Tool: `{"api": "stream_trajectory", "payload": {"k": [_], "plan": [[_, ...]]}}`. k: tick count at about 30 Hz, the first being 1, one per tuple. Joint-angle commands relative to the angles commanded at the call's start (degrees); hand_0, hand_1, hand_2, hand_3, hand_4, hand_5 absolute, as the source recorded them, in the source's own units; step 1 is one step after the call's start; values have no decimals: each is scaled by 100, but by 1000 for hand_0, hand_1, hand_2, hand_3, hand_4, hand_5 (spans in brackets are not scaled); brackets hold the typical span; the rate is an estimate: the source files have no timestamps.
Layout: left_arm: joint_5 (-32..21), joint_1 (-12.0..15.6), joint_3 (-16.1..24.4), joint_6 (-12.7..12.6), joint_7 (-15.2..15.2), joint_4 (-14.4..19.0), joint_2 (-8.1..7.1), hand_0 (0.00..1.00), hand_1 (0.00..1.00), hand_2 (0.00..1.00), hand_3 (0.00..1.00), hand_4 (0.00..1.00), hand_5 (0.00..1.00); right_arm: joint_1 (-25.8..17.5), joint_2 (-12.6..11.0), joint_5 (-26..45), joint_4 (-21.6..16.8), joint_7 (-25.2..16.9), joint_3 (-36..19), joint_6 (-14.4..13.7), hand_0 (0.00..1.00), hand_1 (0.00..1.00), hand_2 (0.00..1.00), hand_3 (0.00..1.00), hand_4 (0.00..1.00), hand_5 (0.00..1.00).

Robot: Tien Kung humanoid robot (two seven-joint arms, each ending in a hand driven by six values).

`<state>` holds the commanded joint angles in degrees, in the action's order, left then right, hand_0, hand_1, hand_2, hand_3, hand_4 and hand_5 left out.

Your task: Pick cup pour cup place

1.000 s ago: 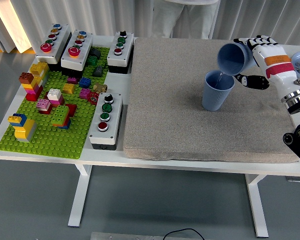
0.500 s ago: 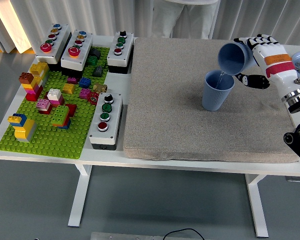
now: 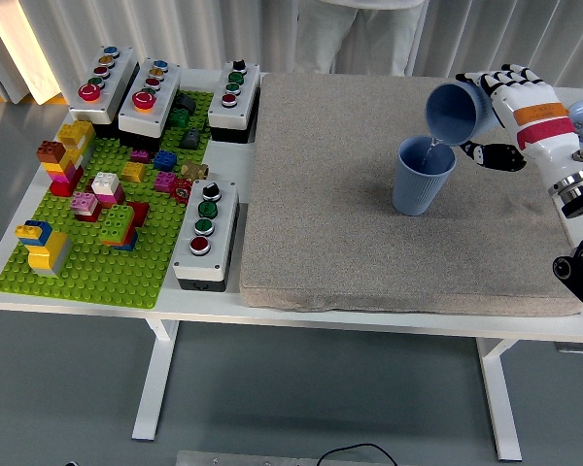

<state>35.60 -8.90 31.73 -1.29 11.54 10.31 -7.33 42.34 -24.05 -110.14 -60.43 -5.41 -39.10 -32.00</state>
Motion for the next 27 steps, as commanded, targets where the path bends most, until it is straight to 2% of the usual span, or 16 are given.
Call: {"api": "stream_trajectory", "payload": {"k": [27], "plan": [[6, 13, 4, 0, 6, 0, -12, 746, 794, 852, 638, 554, 927, 70, -8, -416, 16, 363, 179, -59, 916, 784, 712, 722, 735, 170]]}}
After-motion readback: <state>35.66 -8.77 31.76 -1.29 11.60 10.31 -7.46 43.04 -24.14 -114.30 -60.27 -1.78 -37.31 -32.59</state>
